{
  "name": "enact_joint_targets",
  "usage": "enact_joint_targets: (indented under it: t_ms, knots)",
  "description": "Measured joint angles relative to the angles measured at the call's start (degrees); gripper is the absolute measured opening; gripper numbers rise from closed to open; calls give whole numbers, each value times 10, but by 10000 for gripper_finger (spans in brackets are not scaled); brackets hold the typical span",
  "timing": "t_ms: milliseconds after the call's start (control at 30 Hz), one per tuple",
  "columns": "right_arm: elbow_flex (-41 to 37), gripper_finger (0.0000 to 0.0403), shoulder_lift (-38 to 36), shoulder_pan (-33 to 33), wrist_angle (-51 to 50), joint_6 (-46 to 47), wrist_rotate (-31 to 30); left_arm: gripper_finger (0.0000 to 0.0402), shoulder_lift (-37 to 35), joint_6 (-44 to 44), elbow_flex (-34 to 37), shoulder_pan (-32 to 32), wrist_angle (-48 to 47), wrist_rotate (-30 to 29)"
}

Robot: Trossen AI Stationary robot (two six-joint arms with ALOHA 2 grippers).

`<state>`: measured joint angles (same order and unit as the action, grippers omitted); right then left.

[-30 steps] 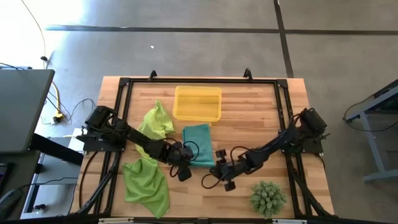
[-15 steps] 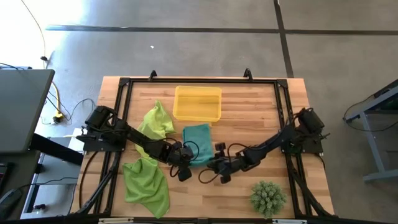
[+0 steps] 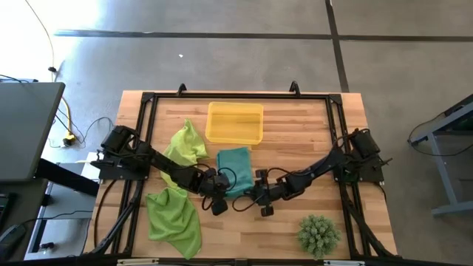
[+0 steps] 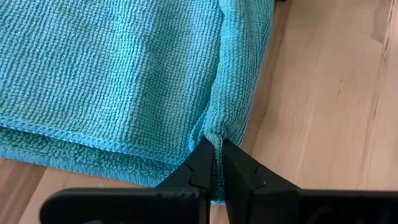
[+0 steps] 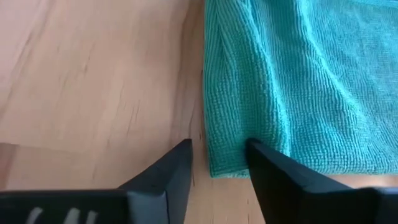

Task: Roll microfiber towels into tight, uniform cylinder then place into a basket
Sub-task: Roll the blue microfiber towel

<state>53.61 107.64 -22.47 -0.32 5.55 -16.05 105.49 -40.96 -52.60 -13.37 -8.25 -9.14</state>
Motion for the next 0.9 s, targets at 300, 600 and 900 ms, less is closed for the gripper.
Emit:
enact_joint_targets:
  t_ms: [300, 600, 900]
  knots:
    - [1, 151, 18, 1, -1, 53, -3, 28, -23, 25, 2, -2, -6, -2]
    - [1, 51, 19, 1, -6, 98, 10, 96, -62, 88, 1, -13, -35, -3]
    - [1, 9, 19, 8, -9, 154, 31, 110, -81, 243, 0, -44, -9, -8]
